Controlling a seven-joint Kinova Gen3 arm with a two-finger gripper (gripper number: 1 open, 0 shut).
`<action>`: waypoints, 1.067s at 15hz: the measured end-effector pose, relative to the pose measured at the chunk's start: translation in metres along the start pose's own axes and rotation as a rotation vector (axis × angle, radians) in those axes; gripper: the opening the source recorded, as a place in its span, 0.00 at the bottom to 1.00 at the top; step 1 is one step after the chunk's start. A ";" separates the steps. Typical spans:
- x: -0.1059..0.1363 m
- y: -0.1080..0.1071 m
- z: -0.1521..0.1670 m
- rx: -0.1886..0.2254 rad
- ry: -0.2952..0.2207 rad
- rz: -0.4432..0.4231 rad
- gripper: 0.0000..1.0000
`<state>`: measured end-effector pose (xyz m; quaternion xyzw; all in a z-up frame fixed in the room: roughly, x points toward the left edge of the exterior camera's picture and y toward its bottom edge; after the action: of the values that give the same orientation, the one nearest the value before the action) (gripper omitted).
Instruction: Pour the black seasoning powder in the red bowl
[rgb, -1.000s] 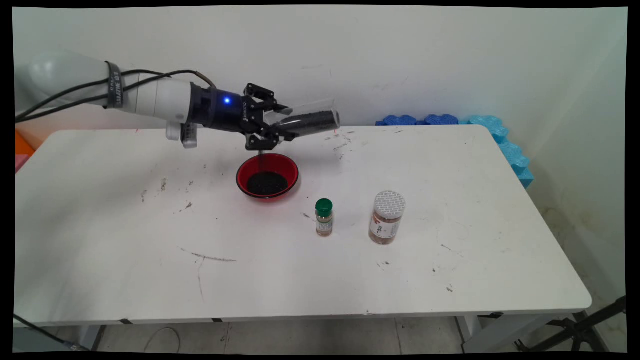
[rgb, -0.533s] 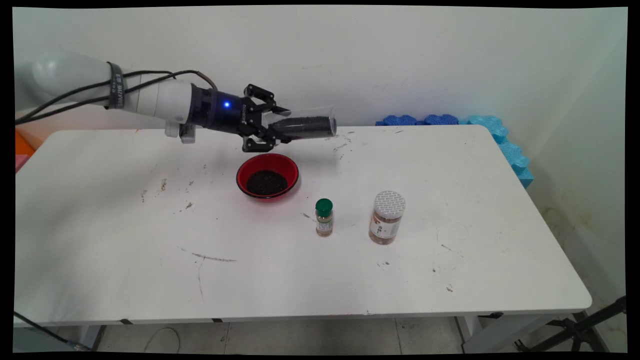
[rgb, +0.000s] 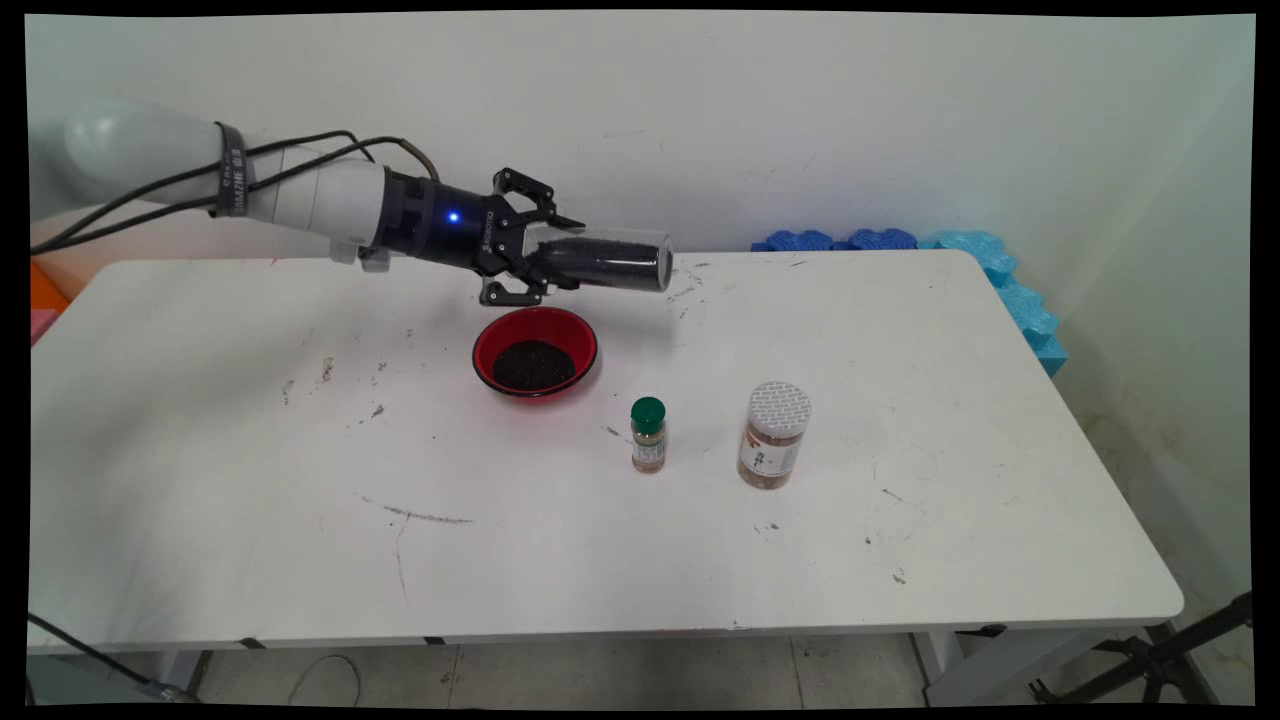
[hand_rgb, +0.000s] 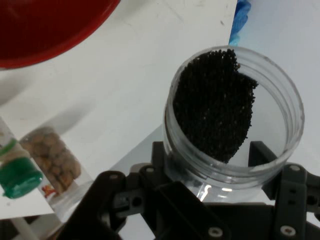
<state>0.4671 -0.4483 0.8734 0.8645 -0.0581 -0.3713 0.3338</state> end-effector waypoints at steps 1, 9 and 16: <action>-0.001 0.001 0.000 0.002 -0.002 0.031 0.00; -0.010 0.004 -0.011 0.028 -0.011 0.325 0.00; -0.018 0.010 -0.020 0.059 -0.019 0.578 0.00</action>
<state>0.4688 -0.4395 0.9007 0.8179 -0.3160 -0.2667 0.4000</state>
